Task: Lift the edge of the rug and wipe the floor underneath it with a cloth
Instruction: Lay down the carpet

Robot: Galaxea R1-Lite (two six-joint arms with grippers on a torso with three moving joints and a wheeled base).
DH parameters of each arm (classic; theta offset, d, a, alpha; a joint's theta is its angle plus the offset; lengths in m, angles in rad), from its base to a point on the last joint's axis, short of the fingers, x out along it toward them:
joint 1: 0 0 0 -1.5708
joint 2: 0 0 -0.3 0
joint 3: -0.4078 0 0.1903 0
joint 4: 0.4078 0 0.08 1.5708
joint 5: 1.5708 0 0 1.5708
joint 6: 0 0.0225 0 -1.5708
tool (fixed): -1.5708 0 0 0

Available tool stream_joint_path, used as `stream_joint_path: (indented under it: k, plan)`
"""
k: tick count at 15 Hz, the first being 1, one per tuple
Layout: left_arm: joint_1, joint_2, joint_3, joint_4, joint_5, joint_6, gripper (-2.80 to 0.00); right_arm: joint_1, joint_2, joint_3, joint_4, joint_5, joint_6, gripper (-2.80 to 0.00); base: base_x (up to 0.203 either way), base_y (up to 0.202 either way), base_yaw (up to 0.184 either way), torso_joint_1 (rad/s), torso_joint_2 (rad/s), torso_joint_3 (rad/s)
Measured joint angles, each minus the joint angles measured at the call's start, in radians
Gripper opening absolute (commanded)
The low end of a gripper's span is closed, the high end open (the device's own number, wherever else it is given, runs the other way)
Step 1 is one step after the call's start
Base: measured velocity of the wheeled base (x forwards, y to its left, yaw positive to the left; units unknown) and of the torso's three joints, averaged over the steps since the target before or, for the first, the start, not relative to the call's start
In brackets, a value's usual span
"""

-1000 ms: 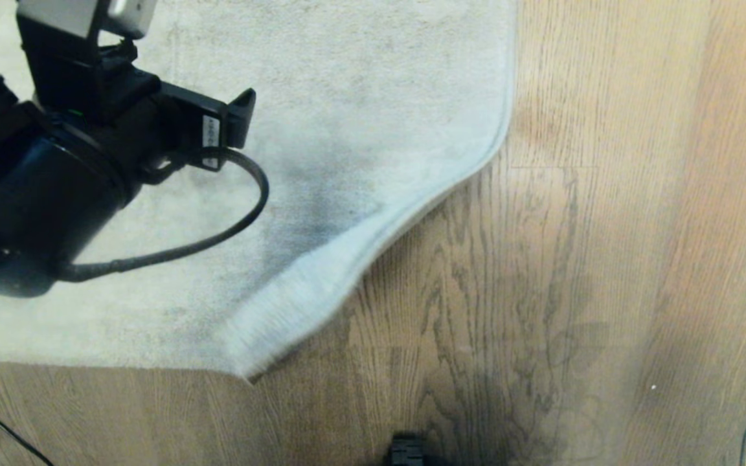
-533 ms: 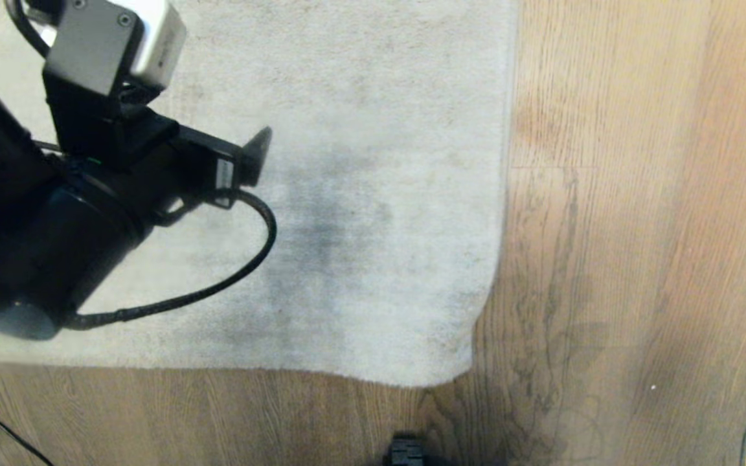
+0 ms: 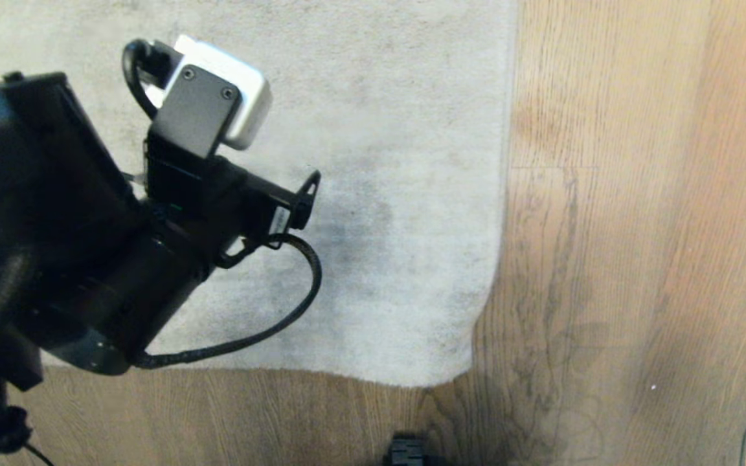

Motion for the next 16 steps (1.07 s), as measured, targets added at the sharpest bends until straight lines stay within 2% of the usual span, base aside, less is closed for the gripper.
stream_joint_path:
  k: [1, 6, 10, 14, 16]
  plan:
    - [-0.013, 0.02, -0.004, -0.001, 0.002, 0.0, -2.8, 0.0, 0.0, 0.0, 0.0, 0.0, 0.0, -2.8, 0.0, 0.0, 0.0, 0.0, 0.0, 0.0]
    - [-0.076, 0.128, -0.029, -0.001, 0.003, -0.015, -2.8, 0.0, 0.0, 0.0, 0.0, 0.0, 0.0, -2.8, 0.0, 0.0, 0.0, 0.0, 0.0, 0.0]
    - [-0.128, 0.246, -0.055, -0.006, -0.001, -0.115, -2.8, 0.0, 0.0, 0.0, 0.0, 0.0, 0.0, -2.8, 0.0, 0.0, 0.0, 0.0, 0.0, 0.0]
    - [-0.15, 0.397, -0.117, -0.008, -0.077, -0.205, -2.8, 0.0, 0.0, 0.0, 0.0, 0.0, 0.0, -2.8, 0.0, 0.0, 0.0, 0.0, 0.0, 0.0]
    - [-0.156, 0.467, -0.131, -0.009, -0.085, -0.245, -2.8, 0.0, 0.0, 0.0, 0.0, 0.0, 0.0, -2.8, 0.0, 0.0, 0.0, 0.0, 0.0, 0.0]
